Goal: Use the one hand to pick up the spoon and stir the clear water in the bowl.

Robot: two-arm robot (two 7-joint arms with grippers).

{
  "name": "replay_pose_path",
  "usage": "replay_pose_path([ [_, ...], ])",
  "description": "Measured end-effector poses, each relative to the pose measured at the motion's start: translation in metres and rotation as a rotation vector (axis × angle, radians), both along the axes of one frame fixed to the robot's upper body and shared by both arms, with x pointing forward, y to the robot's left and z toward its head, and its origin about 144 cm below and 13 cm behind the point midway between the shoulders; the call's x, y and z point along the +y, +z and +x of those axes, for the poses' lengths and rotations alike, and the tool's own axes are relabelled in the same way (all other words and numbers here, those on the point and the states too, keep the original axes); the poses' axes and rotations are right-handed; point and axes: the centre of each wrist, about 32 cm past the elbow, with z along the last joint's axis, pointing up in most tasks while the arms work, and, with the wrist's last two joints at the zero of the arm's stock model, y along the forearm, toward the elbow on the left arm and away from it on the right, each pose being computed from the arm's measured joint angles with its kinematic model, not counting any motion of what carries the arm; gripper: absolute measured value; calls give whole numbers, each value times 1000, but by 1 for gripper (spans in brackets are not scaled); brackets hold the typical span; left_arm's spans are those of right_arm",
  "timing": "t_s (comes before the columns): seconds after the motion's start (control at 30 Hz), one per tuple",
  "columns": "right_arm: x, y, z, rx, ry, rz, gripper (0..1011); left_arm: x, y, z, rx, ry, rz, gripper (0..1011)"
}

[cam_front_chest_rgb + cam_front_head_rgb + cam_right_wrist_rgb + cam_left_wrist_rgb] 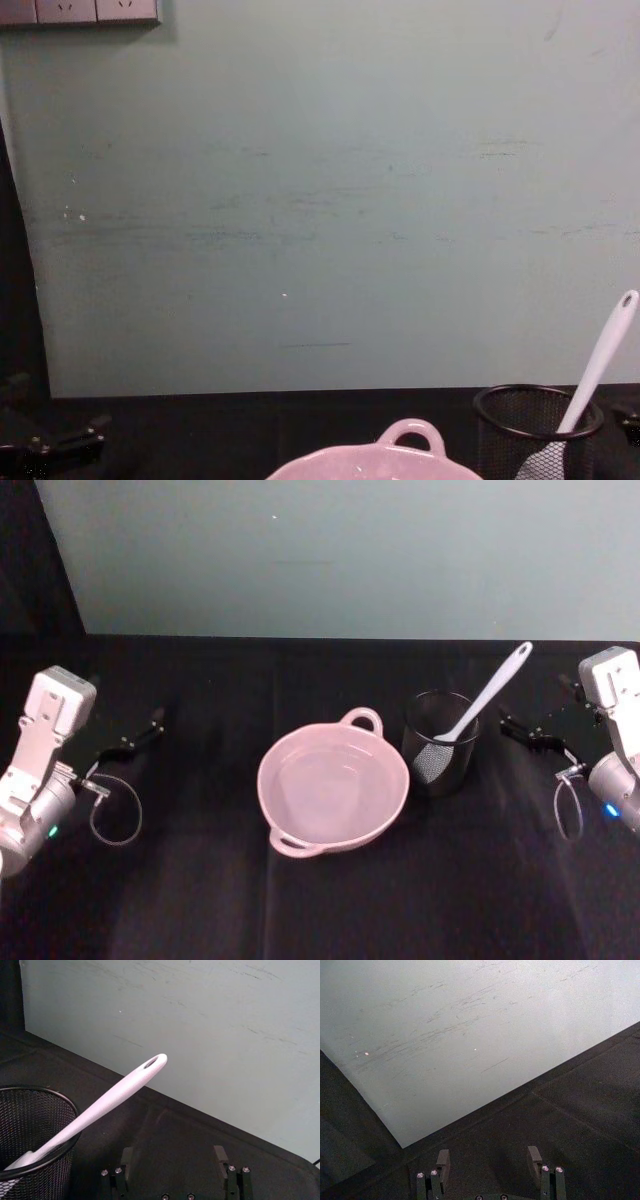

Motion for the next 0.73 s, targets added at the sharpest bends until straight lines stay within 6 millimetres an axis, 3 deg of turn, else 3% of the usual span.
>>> replay_pose_path([
  [0.73,0,0,0,-2,0,0,1004,0,0,0,0,0,0,1011],
])
